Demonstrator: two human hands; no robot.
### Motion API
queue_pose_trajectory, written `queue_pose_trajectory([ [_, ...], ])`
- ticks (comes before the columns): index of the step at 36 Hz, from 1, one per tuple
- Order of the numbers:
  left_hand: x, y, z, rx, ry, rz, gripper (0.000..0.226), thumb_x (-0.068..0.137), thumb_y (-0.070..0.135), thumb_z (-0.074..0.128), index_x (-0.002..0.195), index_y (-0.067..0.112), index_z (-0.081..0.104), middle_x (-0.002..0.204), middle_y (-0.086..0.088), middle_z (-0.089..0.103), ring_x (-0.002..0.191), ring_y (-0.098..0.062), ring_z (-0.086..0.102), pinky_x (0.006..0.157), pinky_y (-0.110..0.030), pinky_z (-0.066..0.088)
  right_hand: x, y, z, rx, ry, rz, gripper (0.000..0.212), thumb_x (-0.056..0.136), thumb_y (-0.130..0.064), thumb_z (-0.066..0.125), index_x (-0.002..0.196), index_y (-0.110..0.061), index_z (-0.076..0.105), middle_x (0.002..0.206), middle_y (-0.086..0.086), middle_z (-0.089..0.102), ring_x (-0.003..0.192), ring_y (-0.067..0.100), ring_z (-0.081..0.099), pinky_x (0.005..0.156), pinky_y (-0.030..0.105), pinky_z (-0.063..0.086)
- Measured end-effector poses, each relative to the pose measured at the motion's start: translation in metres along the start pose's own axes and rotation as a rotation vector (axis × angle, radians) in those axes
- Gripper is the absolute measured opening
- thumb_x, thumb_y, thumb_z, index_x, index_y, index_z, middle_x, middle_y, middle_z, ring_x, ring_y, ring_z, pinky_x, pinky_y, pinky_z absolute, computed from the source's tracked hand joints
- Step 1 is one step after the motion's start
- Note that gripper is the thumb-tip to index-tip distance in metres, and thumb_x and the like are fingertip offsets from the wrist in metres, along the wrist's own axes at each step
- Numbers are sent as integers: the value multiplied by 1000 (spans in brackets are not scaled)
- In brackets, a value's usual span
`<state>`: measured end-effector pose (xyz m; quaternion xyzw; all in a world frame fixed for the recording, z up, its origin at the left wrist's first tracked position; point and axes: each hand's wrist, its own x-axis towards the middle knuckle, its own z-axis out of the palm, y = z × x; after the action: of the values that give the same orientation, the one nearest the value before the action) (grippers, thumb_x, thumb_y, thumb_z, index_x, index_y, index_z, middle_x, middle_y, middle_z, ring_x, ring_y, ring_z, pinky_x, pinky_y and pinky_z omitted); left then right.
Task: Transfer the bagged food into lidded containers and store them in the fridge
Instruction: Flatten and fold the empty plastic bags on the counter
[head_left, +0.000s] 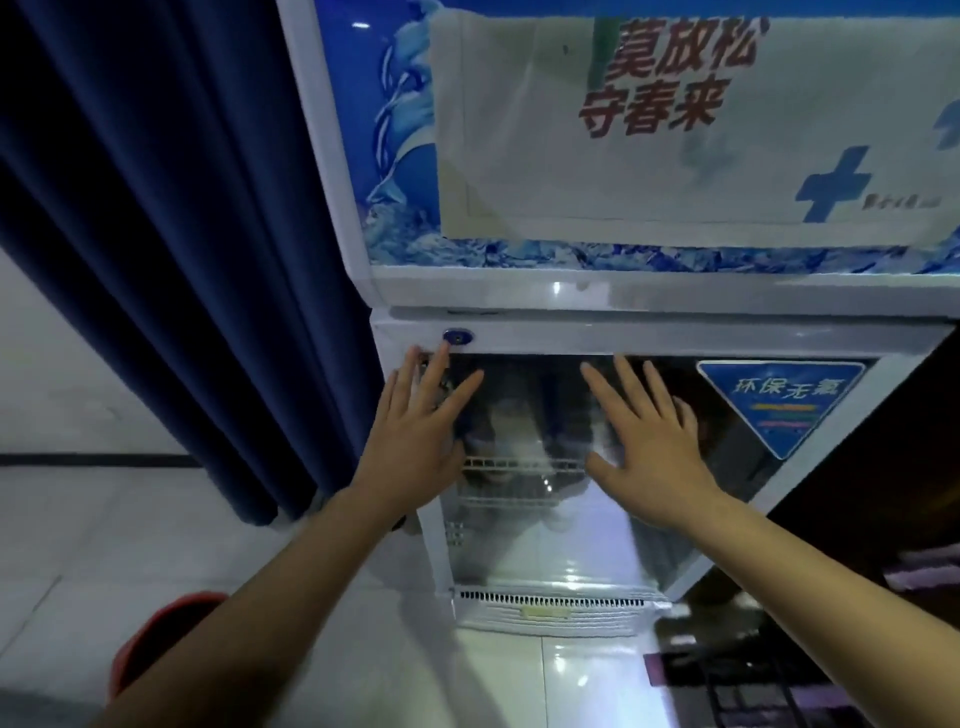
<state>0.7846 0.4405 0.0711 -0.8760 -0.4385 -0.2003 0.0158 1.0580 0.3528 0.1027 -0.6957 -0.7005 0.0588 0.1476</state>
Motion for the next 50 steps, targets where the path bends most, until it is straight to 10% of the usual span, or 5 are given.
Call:
queue_pose_trajectory([
  [9, -120, 63, -33, -292, -75, -678, 85, 93, 53, 60, 157, 46, 4, 168, 12, -8, 154, -17, -8, 123, -39, 2, -36, -45, 43, 460, -383, -313, 56, 95, -40, 62, 148, -40, 42, 156, -20, 30, 152, 6, 12, 118, 20, 8],
  [14, -220, 113, -32, -291, -169, -1084, 86, 91, 67, 51, 156, 47, -2, 168, 15, -7, 155, -14, -8, 126, -45, 5, -67, -68, 79, 533, -531, -444, 52, 92, -47, 63, 142, -38, 50, 155, -14, 41, 149, 13, 28, 121, 42, 25],
  [23, -360, 185, -75, -192, -118, -1623, 85, 90, 69, 49, 157, 47, 0, 168, 15, -7, 155, -16, -6, 126, -43, 8, -106, -167, 119, 421, -901, -705, 70, 86, -66, 49, 151, -48, 31, 163, -20, 18, 152, 7, 3, 123, 37, 9],
  [50, -596, 51, -173, -308, 324, -1773, 77, 90, 67, 52, 154, 53, 11, 167, 19, -3, 155, -16, -3, 125, -45, 13, -156, -475, 161, 404, -875, -889, 76, 76, -66, 61, 144, -55, 29, 157, -25, 18, 150, 4, 12, 122, 39, 19],
])
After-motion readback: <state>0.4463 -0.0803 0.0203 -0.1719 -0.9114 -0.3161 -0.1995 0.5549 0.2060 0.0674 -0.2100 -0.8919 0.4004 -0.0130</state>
